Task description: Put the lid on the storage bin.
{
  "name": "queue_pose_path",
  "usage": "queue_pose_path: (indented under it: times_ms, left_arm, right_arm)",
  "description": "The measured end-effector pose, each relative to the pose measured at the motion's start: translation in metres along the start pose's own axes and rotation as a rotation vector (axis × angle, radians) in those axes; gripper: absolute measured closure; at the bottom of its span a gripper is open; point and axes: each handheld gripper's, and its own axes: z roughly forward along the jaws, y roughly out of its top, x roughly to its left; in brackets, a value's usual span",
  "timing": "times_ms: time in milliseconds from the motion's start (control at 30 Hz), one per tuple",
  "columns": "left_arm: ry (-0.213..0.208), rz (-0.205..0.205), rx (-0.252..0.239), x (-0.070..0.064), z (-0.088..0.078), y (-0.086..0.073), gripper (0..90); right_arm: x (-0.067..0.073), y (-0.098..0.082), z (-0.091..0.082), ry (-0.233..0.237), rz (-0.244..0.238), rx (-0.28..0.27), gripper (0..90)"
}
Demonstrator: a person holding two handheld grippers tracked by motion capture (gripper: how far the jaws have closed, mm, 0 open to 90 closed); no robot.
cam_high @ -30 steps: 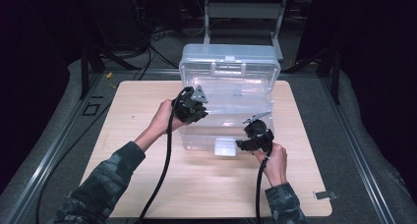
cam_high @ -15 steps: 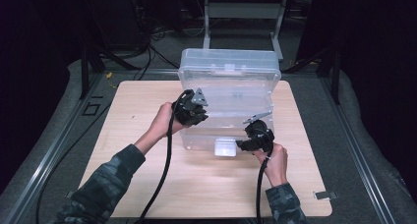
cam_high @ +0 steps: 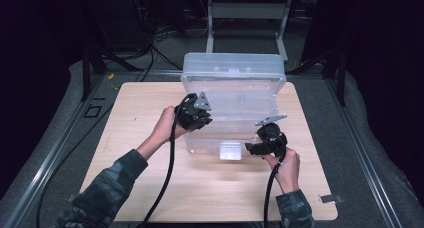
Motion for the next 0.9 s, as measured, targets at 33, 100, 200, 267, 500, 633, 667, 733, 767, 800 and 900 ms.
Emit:
queue_pose_path:
  times_ms: [33, 100, 200, 267, 500, 633, 667, 733, 767, 800, 900]
  left_arm:
    - [-0.001, -0.001, 0.001, 0.000, 0.000, 0.000, 78.7]
    - [-0.002, 0.000, 0.000, 0.000, 0.000, -0.001, 78.6]
    - [-0.001, 0.002, 0.002, -0.002, 0.000, -0.001, 78.6]
    - [0.002, 0.009, 0.004, -0.003, 0.000, -0.002, 78.6]
    - [0.000, 0.007, 0.003, -0.005, 0.000, -0.004, 78.5]
    - [0.008, 0.010, 0.005, -0.007, 0.000, -0.004, 78.4]
    - [0.006, 0.010, 0.006, -0.007, 0.001, -0.004, 78.4]
    - [0.005, 0.006, 0.005, -0.008, 0.000, -0.005, 78.1]
    - [0.003, 0.005, 0.006, -0.008, 0.000, -0.006, 78.1]
    - [0.003, 0.005, 0.005, -0.008, 0.000, -0.006, 78.2]
    - [0.006, 0.006, 0.006, -0.010, 0.000, -0.007, 78.1]
  right_arm:
    - [0.002, 0.000, -0.004, 0.000, -0.006, -0.004, 33.6]
    - [0.004, 0.001, -0.012, 0.001, -0.021, -0.013, 35.5]
    - [0.007, 0.004, -0.023, 0.026, -0.024, -0.038, 42.9]
    - [0.008, 0.008, -0.030, 0.030, -0.033, -0.052, 45.1]
    - [0.014, 0.026, -0.047, 0.041, -0.057, -0.114, 56.5]
    - [0.012, 0.038, -0.053, 0.040, -0.060, -0.174, 66.6]
    - [0.011, 0.042, -0.053, 0.038, -0.058, -0.184, 70.3]
    - [0.007, 0.050, -0.052, 0.041, -0.049, -0.203, 76.6]
    - [0.006, 0.054, -0.050, 0.029, -0.043, -0.207, 79.4]
    - [0.004, 0.057, -0.048, 0.026, -0.040, -0.215, 81.4]
    - [0.000, 0.065, -0.040, 0.013, -0.023, -0.215, 84.6]
